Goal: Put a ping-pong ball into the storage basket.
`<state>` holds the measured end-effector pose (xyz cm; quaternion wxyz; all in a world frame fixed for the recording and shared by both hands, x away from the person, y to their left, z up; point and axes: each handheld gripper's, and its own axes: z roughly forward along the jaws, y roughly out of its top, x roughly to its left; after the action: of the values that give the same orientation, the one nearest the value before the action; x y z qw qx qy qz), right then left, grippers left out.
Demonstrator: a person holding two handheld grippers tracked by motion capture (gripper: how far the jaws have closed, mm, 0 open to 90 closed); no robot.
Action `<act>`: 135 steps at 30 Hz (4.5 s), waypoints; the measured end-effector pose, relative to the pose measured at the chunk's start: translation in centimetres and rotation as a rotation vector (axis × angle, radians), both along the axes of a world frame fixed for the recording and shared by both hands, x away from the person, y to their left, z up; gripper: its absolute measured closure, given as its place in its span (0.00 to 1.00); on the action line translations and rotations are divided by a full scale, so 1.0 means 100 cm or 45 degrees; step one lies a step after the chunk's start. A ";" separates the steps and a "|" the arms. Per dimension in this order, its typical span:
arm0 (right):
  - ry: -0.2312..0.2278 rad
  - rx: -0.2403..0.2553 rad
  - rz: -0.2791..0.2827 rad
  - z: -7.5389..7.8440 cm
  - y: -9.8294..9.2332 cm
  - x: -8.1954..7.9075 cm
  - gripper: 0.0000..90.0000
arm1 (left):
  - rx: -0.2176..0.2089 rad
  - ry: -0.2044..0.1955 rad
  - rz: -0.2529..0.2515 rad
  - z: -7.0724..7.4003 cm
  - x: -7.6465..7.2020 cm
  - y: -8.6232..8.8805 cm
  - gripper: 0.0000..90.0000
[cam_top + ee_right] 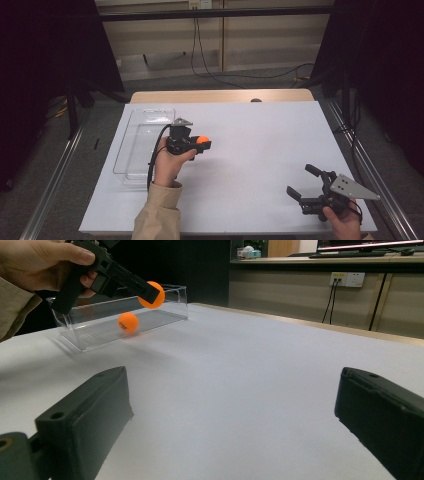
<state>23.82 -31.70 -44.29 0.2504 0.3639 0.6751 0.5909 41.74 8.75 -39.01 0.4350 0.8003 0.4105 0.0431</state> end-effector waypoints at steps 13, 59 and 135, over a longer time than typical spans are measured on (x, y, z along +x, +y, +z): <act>-0.002 -0.001 0.001 0.000 0.000 0.000 0.01 | 0.003 -0.018 0.037 0.005 -0.001 0.008 0.57; 0.001 0.004 -0.009 0.000 0.000 0.000 0.01 | 0.012 -0.099 0.204 0.025 -0.018 0.081 0.57; -0.011 0.012 -0.005 0.002 0.001 -0.002 0.01 | -0.075 -0.366 0.400 -0.006 -0.088 0.113 0.08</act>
<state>23.62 -31.62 -44.05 0.2526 0.3639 0.6705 0.5951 32.95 20.05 -39.56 0.5002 0.6990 0.4649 0.2122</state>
